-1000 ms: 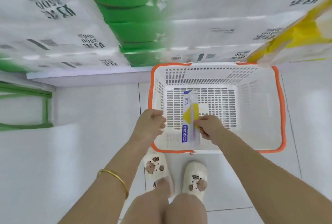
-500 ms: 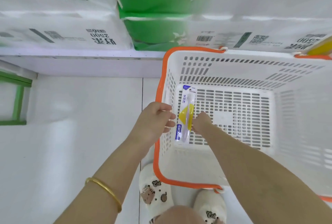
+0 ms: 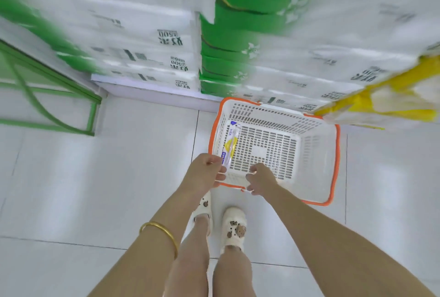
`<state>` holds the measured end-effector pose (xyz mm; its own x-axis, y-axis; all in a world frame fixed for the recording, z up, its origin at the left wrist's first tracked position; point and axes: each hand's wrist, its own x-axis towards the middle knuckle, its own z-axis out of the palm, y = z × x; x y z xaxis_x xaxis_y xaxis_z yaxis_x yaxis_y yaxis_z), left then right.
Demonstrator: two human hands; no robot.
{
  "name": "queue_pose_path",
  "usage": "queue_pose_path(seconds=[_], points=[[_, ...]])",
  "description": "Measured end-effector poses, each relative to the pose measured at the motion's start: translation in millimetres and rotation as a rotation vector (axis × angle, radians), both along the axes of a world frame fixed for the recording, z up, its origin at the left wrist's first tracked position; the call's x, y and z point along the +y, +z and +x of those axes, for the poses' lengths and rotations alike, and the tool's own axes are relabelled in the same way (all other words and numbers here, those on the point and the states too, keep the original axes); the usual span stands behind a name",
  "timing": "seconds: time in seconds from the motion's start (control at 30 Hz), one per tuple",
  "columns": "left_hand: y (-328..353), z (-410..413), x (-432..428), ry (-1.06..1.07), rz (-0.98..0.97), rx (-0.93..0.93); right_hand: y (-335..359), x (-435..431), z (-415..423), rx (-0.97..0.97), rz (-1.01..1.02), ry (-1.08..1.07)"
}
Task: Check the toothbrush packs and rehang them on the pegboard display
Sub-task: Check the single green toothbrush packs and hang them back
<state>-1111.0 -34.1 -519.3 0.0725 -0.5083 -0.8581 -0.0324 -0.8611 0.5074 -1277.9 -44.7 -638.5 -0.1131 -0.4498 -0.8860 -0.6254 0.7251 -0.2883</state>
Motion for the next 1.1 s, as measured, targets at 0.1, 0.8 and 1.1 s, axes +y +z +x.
queue_pose_path(seconds=[0.1,0.8,1.1], points=[[67.7,15.2,29.5,0.121,-0.011,0.033,82.4,13.2,21.9,-0.033,-0.015,0.045],[232.2,332.3,304.5,1.009,-0.139,-0.092,341.0,170.6,413.7,-0.485,-0.076,0.606],[270.6,468.7,276.6,1.079,-0.281,-0.066,387.9,148.4,567.0,-0.604,-0.23,0.74]])
